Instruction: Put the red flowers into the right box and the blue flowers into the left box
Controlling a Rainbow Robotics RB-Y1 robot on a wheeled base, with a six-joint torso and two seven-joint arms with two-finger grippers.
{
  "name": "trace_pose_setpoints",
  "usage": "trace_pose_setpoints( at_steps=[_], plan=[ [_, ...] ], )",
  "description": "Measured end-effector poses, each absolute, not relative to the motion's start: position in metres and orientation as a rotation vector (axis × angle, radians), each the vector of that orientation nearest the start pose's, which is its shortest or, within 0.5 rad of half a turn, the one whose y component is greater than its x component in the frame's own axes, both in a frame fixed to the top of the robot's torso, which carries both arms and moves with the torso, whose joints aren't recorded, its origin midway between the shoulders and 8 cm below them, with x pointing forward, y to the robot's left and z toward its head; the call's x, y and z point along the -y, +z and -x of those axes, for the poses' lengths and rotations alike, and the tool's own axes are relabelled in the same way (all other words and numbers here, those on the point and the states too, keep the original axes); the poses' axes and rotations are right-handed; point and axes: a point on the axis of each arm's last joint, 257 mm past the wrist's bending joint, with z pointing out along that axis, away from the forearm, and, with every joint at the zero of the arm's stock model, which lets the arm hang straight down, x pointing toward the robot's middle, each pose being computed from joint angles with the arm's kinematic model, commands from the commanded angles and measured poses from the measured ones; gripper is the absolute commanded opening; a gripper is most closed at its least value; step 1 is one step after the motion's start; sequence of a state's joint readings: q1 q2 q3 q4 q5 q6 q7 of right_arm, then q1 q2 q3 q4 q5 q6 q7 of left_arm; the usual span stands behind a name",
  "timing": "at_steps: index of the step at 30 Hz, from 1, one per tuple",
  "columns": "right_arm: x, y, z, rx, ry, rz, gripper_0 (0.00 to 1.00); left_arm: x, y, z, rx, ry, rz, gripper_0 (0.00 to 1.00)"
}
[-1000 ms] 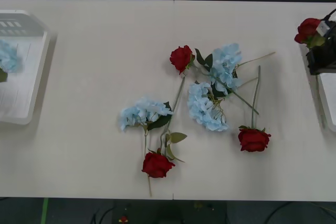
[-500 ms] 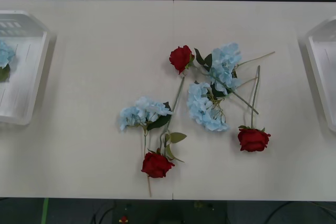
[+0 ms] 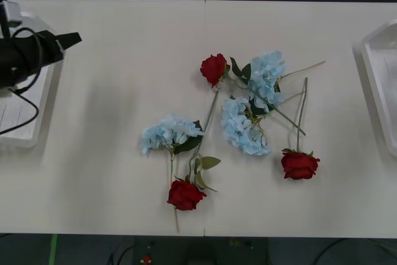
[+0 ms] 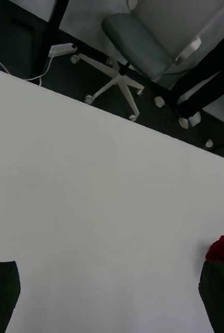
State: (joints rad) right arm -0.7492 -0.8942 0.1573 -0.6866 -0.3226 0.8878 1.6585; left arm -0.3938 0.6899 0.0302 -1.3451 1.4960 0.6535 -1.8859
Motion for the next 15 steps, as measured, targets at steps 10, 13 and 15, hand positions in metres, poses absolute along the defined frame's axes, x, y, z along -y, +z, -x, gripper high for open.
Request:
trace_pose_setpoints(
  at_steps=[10,13,15],
  plan=[
    [0.650,-0.208,-0.553,-2.419,-0.822,-0.047,0.73,-0.220,-0.177,-0.546,-1.919,-0.633,-0.169,1.00],
    [0.650,-0.207,-0.554,-2.421,-0.825,-0.043,0.79,-0.222,-0.185,-0.522,-1.995,-0.619,-0.169,1.00],
    [0.645,-0.206,-0.557,-2.426,-0.808,-0.021,0.82,-0.226,-0.189,-0.507,-2.061,-0.607,-0.143,1.00]
  ],
)
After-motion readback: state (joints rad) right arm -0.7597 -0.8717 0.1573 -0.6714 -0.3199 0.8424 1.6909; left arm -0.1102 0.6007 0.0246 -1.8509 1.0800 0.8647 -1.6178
